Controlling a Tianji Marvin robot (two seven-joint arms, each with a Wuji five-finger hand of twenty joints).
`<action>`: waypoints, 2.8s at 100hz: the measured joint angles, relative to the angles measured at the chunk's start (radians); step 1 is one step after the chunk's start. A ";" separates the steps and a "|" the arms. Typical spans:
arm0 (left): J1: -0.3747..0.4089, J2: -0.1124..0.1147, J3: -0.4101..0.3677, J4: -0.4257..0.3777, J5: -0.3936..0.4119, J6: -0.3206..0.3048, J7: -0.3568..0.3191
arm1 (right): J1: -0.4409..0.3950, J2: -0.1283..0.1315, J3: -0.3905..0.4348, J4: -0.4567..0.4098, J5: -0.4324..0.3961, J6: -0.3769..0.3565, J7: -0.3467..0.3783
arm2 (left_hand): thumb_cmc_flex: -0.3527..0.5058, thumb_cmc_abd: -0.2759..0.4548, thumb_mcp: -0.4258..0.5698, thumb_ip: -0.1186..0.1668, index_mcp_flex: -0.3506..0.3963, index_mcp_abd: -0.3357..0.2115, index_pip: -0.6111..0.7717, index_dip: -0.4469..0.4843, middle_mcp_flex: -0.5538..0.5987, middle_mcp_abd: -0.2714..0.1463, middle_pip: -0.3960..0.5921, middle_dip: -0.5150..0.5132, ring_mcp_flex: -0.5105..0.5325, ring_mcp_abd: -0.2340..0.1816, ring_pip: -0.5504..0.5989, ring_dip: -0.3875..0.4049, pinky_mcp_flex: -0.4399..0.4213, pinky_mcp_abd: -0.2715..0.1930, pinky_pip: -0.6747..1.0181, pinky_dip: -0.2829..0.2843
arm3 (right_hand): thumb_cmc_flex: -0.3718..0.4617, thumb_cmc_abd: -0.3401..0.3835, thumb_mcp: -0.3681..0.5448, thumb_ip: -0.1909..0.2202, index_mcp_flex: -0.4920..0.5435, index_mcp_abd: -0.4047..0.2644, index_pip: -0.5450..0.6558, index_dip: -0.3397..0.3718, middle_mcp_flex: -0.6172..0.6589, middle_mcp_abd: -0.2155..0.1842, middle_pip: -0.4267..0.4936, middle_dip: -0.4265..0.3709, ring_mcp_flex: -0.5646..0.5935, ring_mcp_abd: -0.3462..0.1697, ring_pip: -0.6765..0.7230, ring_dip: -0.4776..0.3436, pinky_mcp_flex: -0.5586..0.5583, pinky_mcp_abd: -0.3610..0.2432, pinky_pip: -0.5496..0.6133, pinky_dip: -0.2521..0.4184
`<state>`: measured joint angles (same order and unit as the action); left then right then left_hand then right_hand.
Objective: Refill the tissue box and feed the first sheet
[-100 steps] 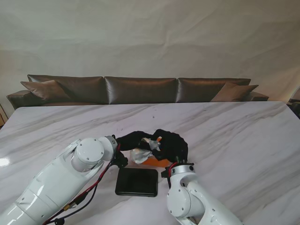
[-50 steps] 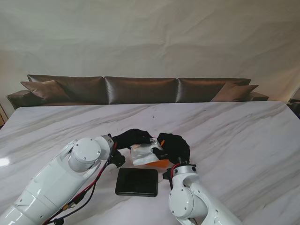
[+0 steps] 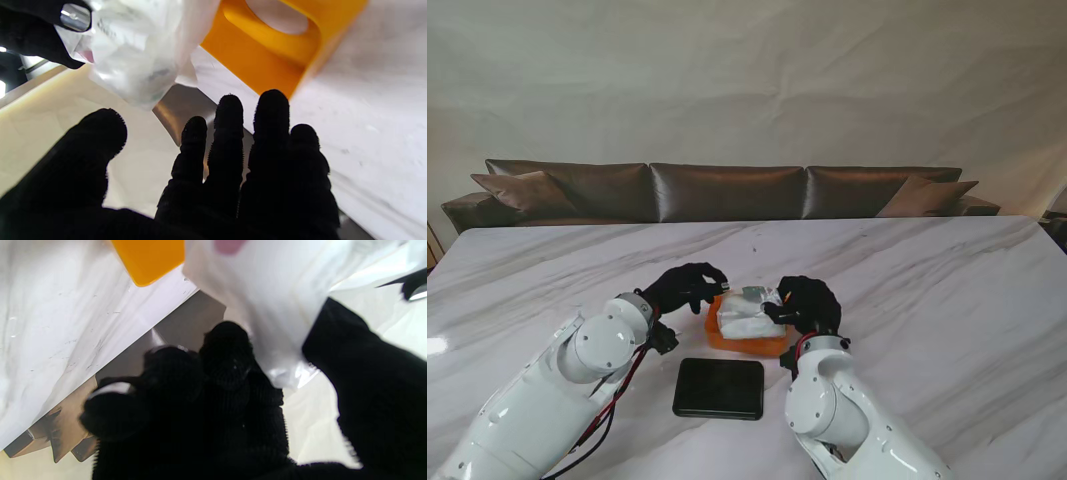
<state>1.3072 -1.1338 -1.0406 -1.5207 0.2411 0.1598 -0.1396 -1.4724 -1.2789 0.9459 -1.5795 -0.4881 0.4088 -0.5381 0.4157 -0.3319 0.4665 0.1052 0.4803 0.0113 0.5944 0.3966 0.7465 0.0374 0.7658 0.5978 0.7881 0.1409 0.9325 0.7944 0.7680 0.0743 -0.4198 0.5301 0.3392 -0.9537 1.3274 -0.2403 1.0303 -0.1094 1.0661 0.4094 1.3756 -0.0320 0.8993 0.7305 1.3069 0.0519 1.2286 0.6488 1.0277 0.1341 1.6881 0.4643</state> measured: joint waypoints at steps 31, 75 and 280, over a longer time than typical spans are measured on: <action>0.101 0.000 -0.064 -0.061 0.144 -0.018 0.101 | 0.139 -0.017 -0.045 0.137 0.058 0.048 0.061 | -0.010 0.001 0.000 0.000 -0.010 -0.008 0.000 -0.001 -0.009 -0.014 -0.006 0.000 0.000 0.000 0.001 0.002 -0.004 0.000 0.000 0.020 | -0.053 0.185 -0.124 0.067 0.127 0.032 0.004 0.128 0.011 0.011 0.134 0.022 0.003 0.005 0.091 0.028 0.053 0.019 0.025 -0.024; 0.193 0.003 -0.140 -0.110 0.191 -0.018 0.130 | 0.225 -0.037 -0.087 0.285 0.101 0.029 0.073 | -0.021 0.001 0.000 0.000 -0.010 -0.008 0.007 -0.001 -0.007 -0.022 -0.006 0.000 0.000 0.000 0.003 0.011 -0.004 0.000 0.000 0.021 | -0.053 0.201 -0.144 0.079 0.128 0.032 0.005 0.158 0.012 0.011 0.143 0.022 0.003 0.005 0.099 0.029 0.056 0.020 0.032 -0.034; 0.199 0.009 -0.155 -0.119 0.159 -0.001 0.104 | 0.230 0.001 -0.129 0.246 0.024 0.146 0.227 | -0.029 0.001 0.000 0.000 0.004 -0.008 0.017 -0.001 0.018 -0.022 0.003 0.019 0.002 0.000 0.016 0.012 -0.001 0.000 0.000 0.021 | -0.359 0.104 -0.131 0.070 -0.279 0.026 -0.381 -0.132 -0.413 0.038 -0.106 -0.002 -0.221 0.041 -0.124 -0.009 -0.227 -0.014 -0.051 -0.026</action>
<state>1.5064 -1.1251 -1.1954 -1.6400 0.4003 0.1593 -0.0358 -1.2424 -1.2780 0.8167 -1.3331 -0.4638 0.5544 -0.3109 0.3862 -0.3308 0.4669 0.1050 0.4842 0.0032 0.6110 0.3959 0.7641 0.0153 0.7693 0.6163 0.7899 0.1409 0.9488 0.8064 0.7666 0.0743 -0.4195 0.5515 -0.0199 -0.8494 1.1962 -0.1707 0.7518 -0.0834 0.6847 0.2778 0.9627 0.0058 0.7930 0.7290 1.0861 0.0929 1.1043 0.6393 0.8007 0.1197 1.6376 0.4381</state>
